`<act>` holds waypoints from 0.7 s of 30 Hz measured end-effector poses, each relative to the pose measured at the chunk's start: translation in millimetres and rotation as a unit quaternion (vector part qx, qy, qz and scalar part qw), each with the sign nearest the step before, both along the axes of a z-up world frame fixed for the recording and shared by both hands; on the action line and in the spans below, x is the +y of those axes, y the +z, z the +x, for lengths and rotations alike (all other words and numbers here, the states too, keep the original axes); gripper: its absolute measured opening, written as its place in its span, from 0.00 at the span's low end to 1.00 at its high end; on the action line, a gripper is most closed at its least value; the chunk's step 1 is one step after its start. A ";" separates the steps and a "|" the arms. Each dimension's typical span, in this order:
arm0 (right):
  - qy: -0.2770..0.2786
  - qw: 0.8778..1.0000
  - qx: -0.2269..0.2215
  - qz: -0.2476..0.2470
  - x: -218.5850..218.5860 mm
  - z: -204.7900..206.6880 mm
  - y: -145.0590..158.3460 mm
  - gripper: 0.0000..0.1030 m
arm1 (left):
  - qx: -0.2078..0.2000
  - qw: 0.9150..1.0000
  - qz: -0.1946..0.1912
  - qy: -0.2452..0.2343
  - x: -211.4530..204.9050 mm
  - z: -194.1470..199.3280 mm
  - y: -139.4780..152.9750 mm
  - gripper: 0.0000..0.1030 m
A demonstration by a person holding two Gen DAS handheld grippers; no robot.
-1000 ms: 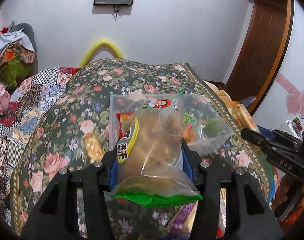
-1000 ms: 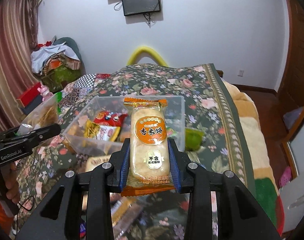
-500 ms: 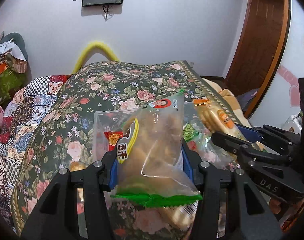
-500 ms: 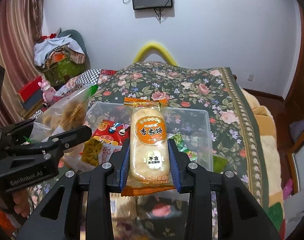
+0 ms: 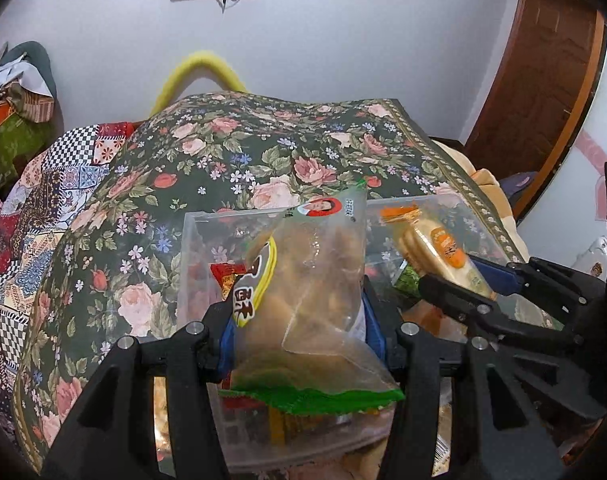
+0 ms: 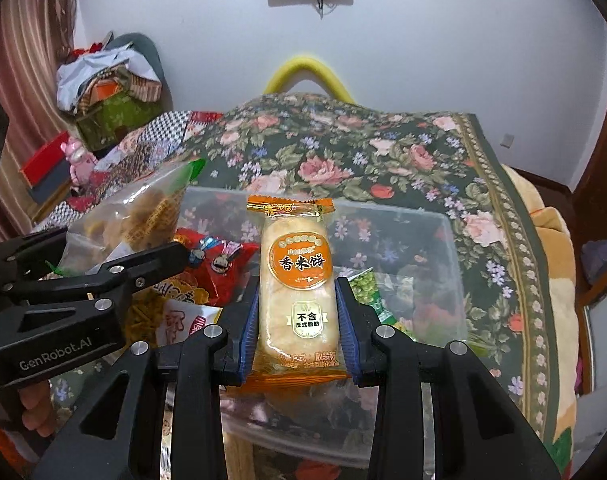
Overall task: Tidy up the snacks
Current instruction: 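Lift both packets over the clear box and open both tools to drop them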
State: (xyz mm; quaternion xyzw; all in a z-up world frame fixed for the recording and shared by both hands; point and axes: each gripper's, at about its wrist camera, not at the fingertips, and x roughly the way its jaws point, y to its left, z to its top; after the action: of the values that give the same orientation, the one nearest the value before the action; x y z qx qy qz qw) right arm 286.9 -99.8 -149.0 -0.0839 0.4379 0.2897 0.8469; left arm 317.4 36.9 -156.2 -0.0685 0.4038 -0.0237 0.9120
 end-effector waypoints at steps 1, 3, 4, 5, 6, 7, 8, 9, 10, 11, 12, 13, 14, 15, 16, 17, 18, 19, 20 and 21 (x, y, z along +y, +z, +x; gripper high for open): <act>0.000 1.000 0.003 -0.002 1.7 0.9 -2.0 0.32 | 0.003 1.000 0.001 -0.001 -0.8 1.1 -2.2 0.50; 0.000 1.000 0.010 -0.005 4.0 2.2 -5.6 0.32 | 0.008 1.000 0.004 -0.001 -1.9 2.1 -5.6 0.50; 0.000 1.000 0.012 -0.006 4.2 2.6 -7.3 0.32 | 0.009 1.000 0.005 -0.001 -1.8 2.1 -7.0 0.51; 0.001 1.000 0.016 -0.005 4.0 3.2 -9.2 0.32 | 0.011 1.000 0.004 -0.001 -1.6 2.0 -8.1 0.51; 0.001 1.000 0.019 -0.004 3.9 3.9 -10.1 0.32 | 0.013 1.000 0.003 -0.001 -1.1 2.3 -9.0 0.51; 0.000 1.000 0.020 -0.006 3.3 2.9 -10.4 0.32 | 0.016 1.000 0.002 0.000 -0.6 2.7 -9.8 0.51; -0.001 1.000 0.020 -0.007 2.8 2.1 -10.0 0.32 | 0.017 1.000 0.001 0.001 -0.2 2.9 -9.6 0.53; -0.001 1.000 0.020 -0.008 2.4 1.4 -9.3 0.33 | 0.016 1.000 0.000 0.001 0.1 2.6 -8.7 0.53; -0.002 1.000 0.019 -0.009 1.7 0.7 -8.2 0.34 | 0.016 1.000 0.001 0.002 0.0 2.3 -7.0 0.54; -0.004 1.000 0.018 -0.010 0.9 0.3 -6.9 0.36 | 0.015 1.000 0.002 0.002 -0.1 1.4 -4.8 0.54; -0.006 1.000 0.018 -0.010 -0.5 0.0 -5.3 0.39 | 0.013 1.000 0.002 0.001 -0.3 0.9 -2.6 0.55; -0.008 1.000 0.017 -0.009 -2.7 -0.8 -3.6 0.41 | 0.010 1.000 0.003 0.000 -0.6 -0.8 1.0 0.56; -0.010 1.000 0.016 -0.006 -5.4 -1.6 -1.5 0.45 | 0.007 1.000 0.003 0.000 -0.8 -2.9 5.1 0.59; -0.011 1.000 0.014 -0.004 -8.2 -2.9 0.8 0.49 | 0.004 1.000 0.003 0.000 -1.1 -5.0 8.8 0.63; -0.013 1.000 0.010 -0.003 -10.9 -5.3 3.7 0.50 | -0.001 1.000 0.001 -0.001 -1.4 -8.5 13.4 0.63; -0.013 1.000 0.007 -0.003 -12.8 -7.4 6.4 0.51 | -0.005 1.000 -0.001 -0.003 -2.1 -12.7 18.4 0.64; -0.013 1.000 0.004 -0.004 -14.9 -10.1 9.6 0.51 | -0.008 1.000 0.000 -0.005 -3.1 -15.5 22.3 0.64; -0.012 1.000 0.002 -0.004 -17.2 -12.9 13.1 0.51 | -0.012 1.000 0.000 -0.006 -4.1 -19.7 26.7 0.64; -0.013 1.000 0.000 -0.003 -19.9 -15.3 16.2 0.51 | -0.016 1.000 0.000 -0.008 -5.3 -25.5 32.2 0.64; -0.014 1.000 -0.001 -0.001 -23.0 -18.7 19.4 0.51 | -0.019 1.000 0.000 -0.009 -6.2 -29.8 35.8 0.65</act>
State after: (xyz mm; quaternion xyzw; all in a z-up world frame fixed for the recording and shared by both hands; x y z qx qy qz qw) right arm 268.2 -122.8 -129.6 -0.0791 0.4382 0.2774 0.8514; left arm 287.7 30.7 -120.3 -0.0645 0.3868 -0.0335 0.9193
